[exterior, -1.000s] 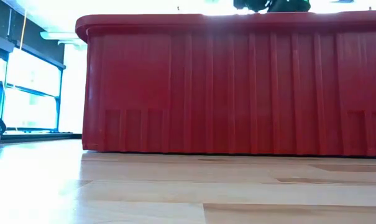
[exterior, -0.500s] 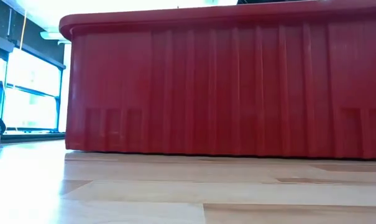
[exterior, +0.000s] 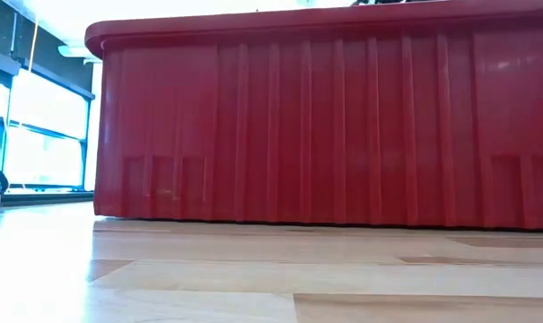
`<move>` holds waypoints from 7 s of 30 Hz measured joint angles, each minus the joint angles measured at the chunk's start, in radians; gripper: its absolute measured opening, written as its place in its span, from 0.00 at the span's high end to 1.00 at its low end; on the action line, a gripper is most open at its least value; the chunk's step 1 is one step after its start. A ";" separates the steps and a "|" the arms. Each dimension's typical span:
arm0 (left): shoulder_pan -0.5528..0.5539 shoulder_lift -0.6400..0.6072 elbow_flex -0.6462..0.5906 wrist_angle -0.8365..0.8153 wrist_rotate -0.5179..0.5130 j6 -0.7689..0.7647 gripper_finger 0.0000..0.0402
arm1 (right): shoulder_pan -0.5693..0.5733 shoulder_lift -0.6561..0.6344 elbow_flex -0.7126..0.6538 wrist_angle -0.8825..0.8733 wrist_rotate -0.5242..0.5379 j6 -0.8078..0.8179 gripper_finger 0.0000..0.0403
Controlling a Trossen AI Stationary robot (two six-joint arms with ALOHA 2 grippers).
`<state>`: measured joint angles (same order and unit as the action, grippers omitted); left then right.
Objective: Pick and place slides into bin
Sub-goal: Put the green slide into the red bin, then return to Home Position
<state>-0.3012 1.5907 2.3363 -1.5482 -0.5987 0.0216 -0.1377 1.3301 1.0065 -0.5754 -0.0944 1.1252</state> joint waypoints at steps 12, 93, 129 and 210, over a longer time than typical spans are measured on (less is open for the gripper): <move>0.000 -0.040 -0.001 -0.025 0.008 0.039 0.33 | 0.068 -0.059 0.001 -0.227 0.006 0.046 0.62; 0.000 -1.582 -1.710 1.029 0.042 0.165 0.33 | 0.319 -1.247 -0.796 0.991 -0.039 -0.815 0.63; 0.000 -1.581 -1.881 1.133 0.062 0.154 0.33 | 0.319 -1.247 -0.994 1.282 -0.028 -0.786 0.63; 0.000 -1.581 -2.325 1.611 0.299 0.240 0.33 | 0.319 -1.247 -0.993 1.067 -0.029 -0.786 0.62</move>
<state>-0.3013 0.0101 0.0109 0.0631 -0.2996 0.2615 0.1818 0.0830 0.0139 0.4915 -0.1230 0.3393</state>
